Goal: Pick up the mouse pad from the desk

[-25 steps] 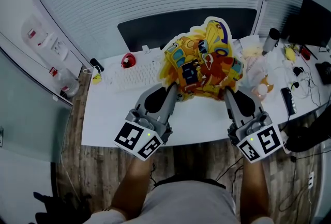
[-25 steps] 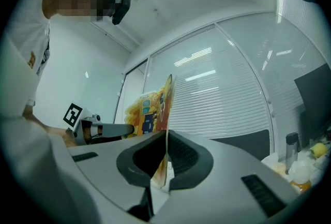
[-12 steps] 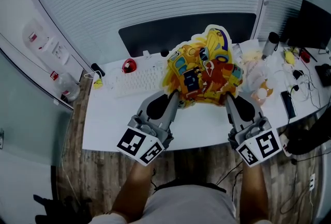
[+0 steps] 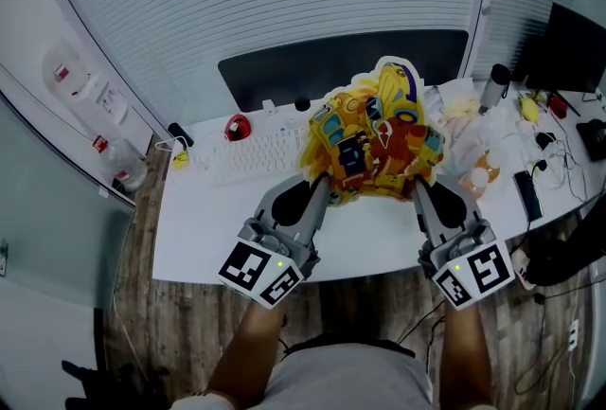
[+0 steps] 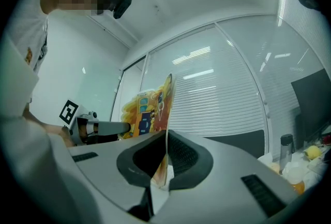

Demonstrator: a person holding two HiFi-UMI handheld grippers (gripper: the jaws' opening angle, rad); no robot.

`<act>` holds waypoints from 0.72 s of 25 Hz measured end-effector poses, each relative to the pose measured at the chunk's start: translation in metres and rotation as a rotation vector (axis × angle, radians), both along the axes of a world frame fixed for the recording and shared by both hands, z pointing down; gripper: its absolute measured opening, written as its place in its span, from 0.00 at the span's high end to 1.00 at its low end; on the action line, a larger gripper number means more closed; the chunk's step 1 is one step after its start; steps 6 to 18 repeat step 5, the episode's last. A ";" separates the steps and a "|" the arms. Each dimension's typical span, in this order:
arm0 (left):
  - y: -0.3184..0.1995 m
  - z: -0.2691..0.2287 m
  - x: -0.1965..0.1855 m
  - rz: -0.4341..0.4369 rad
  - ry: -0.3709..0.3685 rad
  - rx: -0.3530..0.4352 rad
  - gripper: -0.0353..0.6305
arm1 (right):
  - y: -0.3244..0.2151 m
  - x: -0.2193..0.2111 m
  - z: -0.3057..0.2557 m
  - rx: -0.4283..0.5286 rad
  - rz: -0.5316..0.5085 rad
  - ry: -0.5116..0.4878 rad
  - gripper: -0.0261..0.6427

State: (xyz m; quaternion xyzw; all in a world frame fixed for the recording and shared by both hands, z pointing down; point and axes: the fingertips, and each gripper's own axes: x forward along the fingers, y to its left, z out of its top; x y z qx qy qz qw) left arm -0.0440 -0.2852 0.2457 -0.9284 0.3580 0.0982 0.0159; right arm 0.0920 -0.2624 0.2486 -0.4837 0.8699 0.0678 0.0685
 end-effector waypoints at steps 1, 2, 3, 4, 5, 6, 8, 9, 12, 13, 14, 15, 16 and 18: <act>0.000 0.000 0.000 0.001 0.000 0.002 0.91 | 0.000 0.000 0.000 0.002 0.001 0.001 0.93; 0.000 0.000 0.000 0.001 0.001 0.004 0.91 | 0.000 0.000 0.000 0.004 0.001 0.003 0.93; 0.000 -0.001 0.000 0.001 0.001 0.008 0.91 | -0.001 0.000 -0.001 0.007 0.001 0.004 0.93; -0.001 -0.002 -0.001 0.001 0.001 0.012 0.91 | -0.001 -0.001 -0.002 0.010 0.000 0.006 0.93; -0.001 -0.003 -0.002 0.001 0.001 0.015 0.91 | -0.002 -0.001 -0.003 0.014 0.000 0.007 0.93; -0.001 -0.003 -0.002 0.001 0.001 0.015 0.91 | -0.002 -0.001 -0.003 0.014 0.000 0.007 0.93; -0.001 -0.003 -0.002 0.001 0.001 0.015 0.91 | -0.002 -0.001 -0.003 0.014 0.000 0.007 0.93; -0.001 -0.003 -0.002 0.001 0.001 0.015 0.91 | -0.002 -0.001 -0.003 0.014 0.000 0.007 0.93; -0.001 -0.003 -0.002 0.001 0.001 0.015 0.91 | -0.002 -0.001 -0.003 0.014 0.000 0.007 0.93; -0.001 -0.003 -0.002 0.001 0.001 0.015 0.91 | -0.002 -0.001 -0.003 0.014 0.000 0.007 0.93; -0.001 -0.003 -0.002 0.001 0.001 0.015 0.91 | -0.002 -0.001 -0.003 0.014 0.000 0.007 0.93; -0.001 -0.003 -0.002 0.001 0.001 0.015 0.91 | -0.002 -0.001 -0.003 0.014 0.000 0.007 0.93; -0.001 -0.003 -0.002 0.001 0.001 0.015 0.91 | -0.002 -0.001 -0.003 0.014 0.000 0.007 0.93; -0.001 -0.003 -0.002 0.001 0.001 0.015 0.91 | -0.002 -0.001 -0.003 0.014 0.000 0.007 0.93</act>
